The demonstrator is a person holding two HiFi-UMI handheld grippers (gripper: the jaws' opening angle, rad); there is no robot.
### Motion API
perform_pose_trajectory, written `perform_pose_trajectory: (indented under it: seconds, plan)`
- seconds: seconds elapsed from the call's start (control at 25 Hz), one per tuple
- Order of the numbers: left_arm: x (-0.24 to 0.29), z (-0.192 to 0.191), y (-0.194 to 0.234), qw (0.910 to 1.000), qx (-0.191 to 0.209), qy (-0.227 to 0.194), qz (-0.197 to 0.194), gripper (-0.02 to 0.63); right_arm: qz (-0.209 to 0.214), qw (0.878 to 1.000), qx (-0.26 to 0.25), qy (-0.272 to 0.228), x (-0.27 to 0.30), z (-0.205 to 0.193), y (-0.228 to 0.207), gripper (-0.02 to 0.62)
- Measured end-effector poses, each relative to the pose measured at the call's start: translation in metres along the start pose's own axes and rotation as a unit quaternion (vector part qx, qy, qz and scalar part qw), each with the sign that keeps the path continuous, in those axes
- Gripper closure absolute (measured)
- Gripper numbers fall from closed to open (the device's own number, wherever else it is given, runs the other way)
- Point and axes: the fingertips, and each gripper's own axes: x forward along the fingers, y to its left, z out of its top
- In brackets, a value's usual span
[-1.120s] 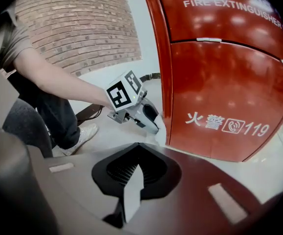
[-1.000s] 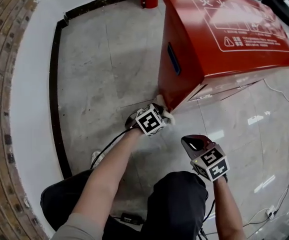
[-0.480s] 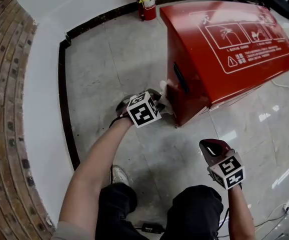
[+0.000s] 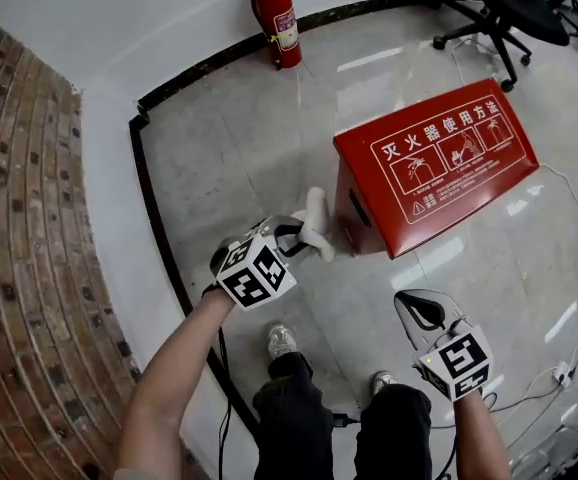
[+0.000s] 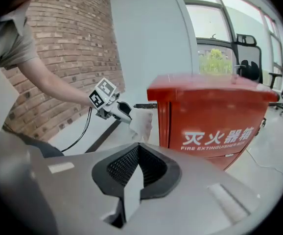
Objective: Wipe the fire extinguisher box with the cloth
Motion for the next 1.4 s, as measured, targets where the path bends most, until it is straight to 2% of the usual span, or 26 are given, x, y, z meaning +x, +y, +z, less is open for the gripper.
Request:
perform_pose_trajectory:
  seconds: [0.28,0.52,0.64,0.8,1.04,1.16,1.4]
  plan:
    - [-0.134,0.124,-0.013,0.9942,-0.076,-0.07,-0.027,0.512,-0.014,0.999,0.028,-0.01,-0.09,0.13,0.024,0.571]
    - [-0.231,0.213,-0.011,0.9856,-0.129,-0.106,-0.027,0.512,-0.061,0.997,0.03,-0.029,-0.138,0.241,0.032,0.572]
    - [-0.269,0.251,-0.007,0.9844,-0.133,-0.113,-0.024,0.512,-0.079,0.994,0.04,-0.067,-0.162,0.296,0.034,0.572]
    - [-0.31,0.306,-0.006,0.9779,-0.145,-0.15,-0.022,0.512,-0.106,0.986,0.03,-0.127,-0.204,0.364,0.03,0.572]
    - [-0.35,0.368,-0.015,0.9716,-0.146,-0.186,-0.014,0.512,-0.133,0.968,0.026,-0.211,-0.265,0.42,0.018,0.572]
    - [-0.357,0.393,-0.023,0.9717,-0.144,-0.187,-0.009,0.512,-0.126,0.962,0.036,-0.239,-0.289,0.433,0.01,0.572]
    - [-0.374,0.451,-0.026,0.9682,-0.139,-0.205,0.035,0.512,-0.106,0.952,-0.013,-0.287,-0.337,0.477,-0.011,0.572]
